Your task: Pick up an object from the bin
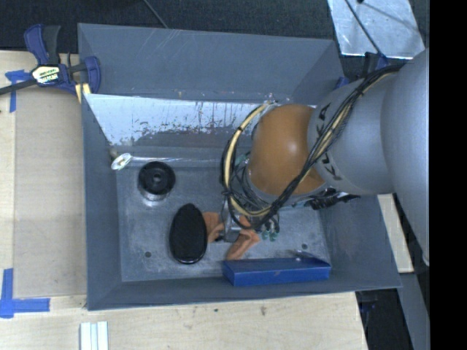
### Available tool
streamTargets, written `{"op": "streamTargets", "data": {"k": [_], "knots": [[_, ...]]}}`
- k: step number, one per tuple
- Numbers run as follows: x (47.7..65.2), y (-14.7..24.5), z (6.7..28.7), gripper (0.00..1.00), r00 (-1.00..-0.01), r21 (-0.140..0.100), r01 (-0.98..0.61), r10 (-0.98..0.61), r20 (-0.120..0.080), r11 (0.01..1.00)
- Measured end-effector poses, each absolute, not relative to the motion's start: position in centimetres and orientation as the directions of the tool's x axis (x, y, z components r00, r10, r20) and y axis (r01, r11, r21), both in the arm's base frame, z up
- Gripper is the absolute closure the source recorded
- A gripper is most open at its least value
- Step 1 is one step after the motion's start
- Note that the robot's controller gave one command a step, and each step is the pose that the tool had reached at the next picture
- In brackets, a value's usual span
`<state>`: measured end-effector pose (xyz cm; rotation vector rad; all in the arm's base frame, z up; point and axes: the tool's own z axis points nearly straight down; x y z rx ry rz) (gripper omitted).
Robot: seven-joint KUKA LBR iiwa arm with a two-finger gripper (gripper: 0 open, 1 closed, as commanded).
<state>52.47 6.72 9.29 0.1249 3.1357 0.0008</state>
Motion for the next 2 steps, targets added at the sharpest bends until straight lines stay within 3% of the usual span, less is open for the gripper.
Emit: {"op": "streamTargets", "data": {"k": [1, 2], "knots": [[52.5, 6.7, 9.3, 1.00, -0.997, 0.001, 0.080, 0.080, -0.003, 0.997], [52.1, 5.7, 25.7, 1.00, -0.996, 0.001, 0.085, 0.085, -0.006, 0.996]]}}
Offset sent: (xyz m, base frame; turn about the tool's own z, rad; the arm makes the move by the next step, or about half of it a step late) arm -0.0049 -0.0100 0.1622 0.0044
